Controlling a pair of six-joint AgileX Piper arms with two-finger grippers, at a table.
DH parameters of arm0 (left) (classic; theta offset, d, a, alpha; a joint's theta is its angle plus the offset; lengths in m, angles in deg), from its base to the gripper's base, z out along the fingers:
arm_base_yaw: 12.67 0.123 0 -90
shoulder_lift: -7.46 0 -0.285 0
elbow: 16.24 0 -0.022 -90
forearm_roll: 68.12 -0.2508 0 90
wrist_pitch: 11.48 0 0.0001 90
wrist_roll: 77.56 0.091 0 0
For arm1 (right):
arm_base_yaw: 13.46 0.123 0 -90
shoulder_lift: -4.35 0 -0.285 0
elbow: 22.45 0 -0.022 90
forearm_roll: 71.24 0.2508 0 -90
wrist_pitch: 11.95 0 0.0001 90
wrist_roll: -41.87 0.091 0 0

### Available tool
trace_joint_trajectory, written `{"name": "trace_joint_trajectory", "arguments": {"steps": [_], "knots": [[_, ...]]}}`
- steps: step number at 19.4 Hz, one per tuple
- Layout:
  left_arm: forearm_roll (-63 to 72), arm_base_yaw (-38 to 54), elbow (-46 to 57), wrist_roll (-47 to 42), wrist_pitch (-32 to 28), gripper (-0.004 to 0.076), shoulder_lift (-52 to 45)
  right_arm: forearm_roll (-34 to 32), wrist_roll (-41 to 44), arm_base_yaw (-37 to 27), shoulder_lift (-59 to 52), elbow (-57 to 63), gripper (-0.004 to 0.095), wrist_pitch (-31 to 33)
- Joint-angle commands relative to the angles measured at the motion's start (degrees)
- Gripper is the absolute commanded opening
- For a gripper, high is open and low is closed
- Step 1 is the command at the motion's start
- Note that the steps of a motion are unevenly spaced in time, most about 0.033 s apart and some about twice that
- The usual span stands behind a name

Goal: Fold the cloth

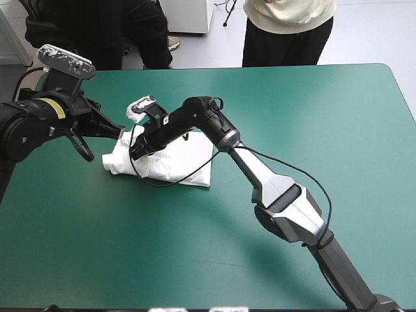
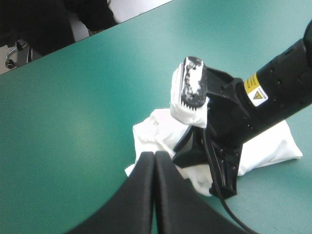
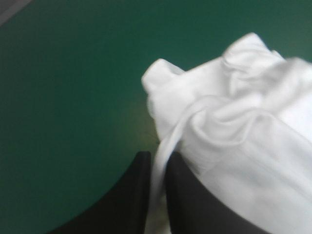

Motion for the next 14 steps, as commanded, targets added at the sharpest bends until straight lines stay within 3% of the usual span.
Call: {"name": "trace_joint_trajectory", "arguments": {"steps": [1, 3, 6, 8, 11, 14], "knots": [[-0.7, -0.1, -1.6, -0.9, 3.3, -0.0017, -0.7, 13.2, -11.2, 0.4, -4.1, -2.5, 0.0554, -4.1], [-0.8, -0.1, -1.6, -0.9, 3.3, -0.0017, -0.7, 12.1, -9.9, -0.4, -4.6, -4.2, 0.0714, -2.4], [-0.8, -0.1, -1.6, -0.9, 3.3, -0.0017, -0.7, 5.1, 0.1, -2.6, -4.7, -8.5, 0.0627, 5.7], [-0.4, -0.1, -1.6, -0.9, 3.3, -0.0017, -0.7, 4.2, 8.2, -5.3, -6.8, -8.3, 0.0564, 5.6], [-0.9, -0.1, -1.6, -0.9, 3.3, -0.0017, -0.7, 3.8, 9.3, -7.7, -11.2, -4.1, 0.0541, 5.8], [-0.9, -0.1, -1.6, -0.3, 3.3, -0.0017, -0.7, -4.4, 6.2, -8.2, -20.2, 11.2, 0.0489, 5.8]]}}
